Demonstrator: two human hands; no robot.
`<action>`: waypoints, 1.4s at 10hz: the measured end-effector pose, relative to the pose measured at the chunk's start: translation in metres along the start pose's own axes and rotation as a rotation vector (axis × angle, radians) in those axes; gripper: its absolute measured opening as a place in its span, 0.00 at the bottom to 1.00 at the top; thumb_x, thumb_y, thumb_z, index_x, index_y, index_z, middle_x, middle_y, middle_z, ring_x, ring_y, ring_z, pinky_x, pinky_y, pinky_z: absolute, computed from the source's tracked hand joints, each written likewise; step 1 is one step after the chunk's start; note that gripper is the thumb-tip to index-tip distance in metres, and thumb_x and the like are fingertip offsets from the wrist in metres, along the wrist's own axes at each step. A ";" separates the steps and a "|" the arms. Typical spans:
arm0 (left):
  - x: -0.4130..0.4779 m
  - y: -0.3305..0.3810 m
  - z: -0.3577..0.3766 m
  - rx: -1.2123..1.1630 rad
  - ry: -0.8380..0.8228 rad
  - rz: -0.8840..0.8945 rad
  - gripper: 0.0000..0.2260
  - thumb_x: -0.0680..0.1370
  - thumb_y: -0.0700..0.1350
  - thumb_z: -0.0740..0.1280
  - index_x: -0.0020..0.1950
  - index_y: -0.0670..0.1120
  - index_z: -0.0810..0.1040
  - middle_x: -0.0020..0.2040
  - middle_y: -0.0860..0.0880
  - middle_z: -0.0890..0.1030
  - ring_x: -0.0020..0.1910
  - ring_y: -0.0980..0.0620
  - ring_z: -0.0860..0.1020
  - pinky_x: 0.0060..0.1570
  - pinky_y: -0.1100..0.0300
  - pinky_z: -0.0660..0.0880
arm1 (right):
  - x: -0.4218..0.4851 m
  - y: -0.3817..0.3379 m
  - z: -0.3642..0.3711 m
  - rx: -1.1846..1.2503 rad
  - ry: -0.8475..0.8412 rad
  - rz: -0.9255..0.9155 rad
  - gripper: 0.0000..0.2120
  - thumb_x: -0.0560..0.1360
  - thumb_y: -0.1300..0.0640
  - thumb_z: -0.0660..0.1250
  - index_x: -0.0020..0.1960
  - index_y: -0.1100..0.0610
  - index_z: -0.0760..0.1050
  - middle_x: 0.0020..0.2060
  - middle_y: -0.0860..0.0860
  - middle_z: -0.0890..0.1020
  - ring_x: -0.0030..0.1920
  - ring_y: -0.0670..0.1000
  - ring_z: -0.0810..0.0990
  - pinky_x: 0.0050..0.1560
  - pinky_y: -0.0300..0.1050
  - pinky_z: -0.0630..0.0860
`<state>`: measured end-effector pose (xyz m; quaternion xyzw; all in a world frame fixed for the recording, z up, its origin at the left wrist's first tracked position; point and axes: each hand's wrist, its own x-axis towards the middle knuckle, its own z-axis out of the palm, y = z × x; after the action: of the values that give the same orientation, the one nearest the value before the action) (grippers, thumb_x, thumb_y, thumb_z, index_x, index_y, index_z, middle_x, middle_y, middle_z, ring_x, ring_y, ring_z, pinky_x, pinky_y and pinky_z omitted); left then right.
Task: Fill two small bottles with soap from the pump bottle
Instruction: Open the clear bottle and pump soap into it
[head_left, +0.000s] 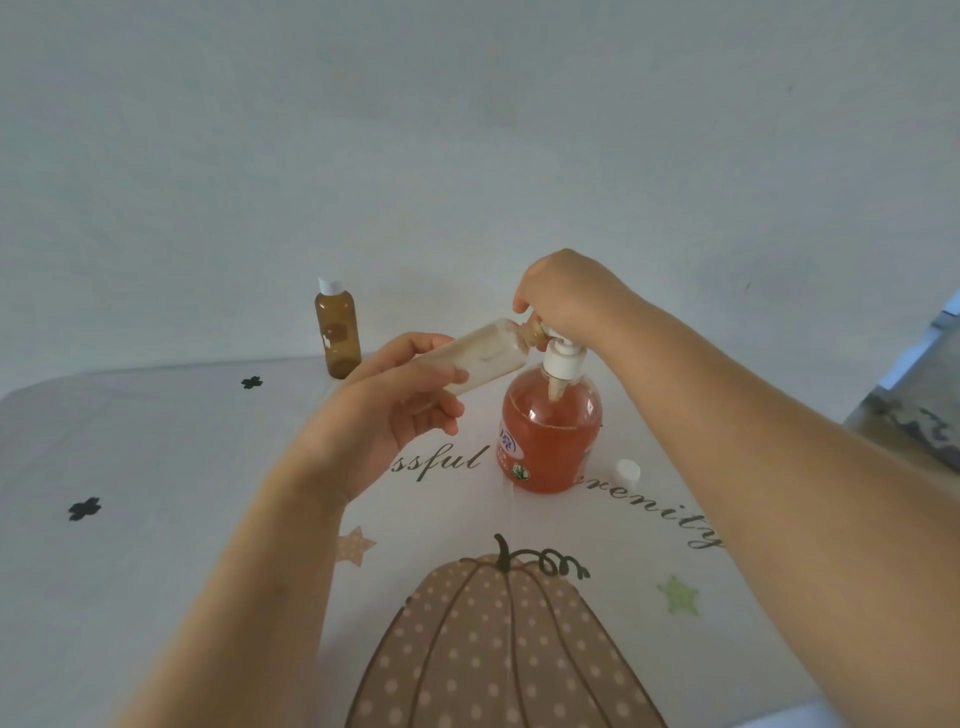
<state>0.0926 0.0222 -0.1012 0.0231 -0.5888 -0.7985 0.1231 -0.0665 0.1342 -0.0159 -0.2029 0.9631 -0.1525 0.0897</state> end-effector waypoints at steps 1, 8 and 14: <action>0.000 -0.001 0.000 0.017 0.013 -0.009 0.10 0.76 0.34 0.66 0.57 0.37 0.77 0.45 0.44 0.79 0.38 0.46 0.77 0.37 0.57 0.77 | -0.001 -0.002 0.004 -0.071 0.006 -0.021 0.13 0.78 0.62 0.67 0.63 0.59 0.80 0.58 0.55 0.82 0.50 0.56 0.80 0.51 0.45 0.74; -0.006 -0.004 0.002 -0.121 0.039 0.024 0.10 0.75 0.45 0.68 0.53 0.42 0.74 0.46 0.39 0.79 0.36 0.46 0.79 0.37 0.57 0.79 | -0.029 0.007 -0.004 0.028 -0.004 -0.257 0.13 0.86 0.55 0.53 0.51 0.57 0.74 0.46 0.55 0.77 0.34 0.48 0.72 0.36 0.41 0.71; -0.008 -0.003 0.022 -0.055 0.144 0.040 0.20 0.80 0.54 0.60 0.58 0.37 0.74 0.40 0.42 0.78 0.32 0.48 0.77 0.31 0.58 0.76 | -0.033 0.007 -0.014 0.117 0.021 -0.236 0.13 0.85 0.54 0.54 0.51 0.59 0.74 0.43 0.57 0.79 0.35 0.55 0.77 0.41 0.47 0.79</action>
<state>0.0956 0.0452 -0.0976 0.0655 -0.5568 -0.8079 0.1816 -0.0427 0.1571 -0.0016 -0.3079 0.9228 -0.2199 0.0725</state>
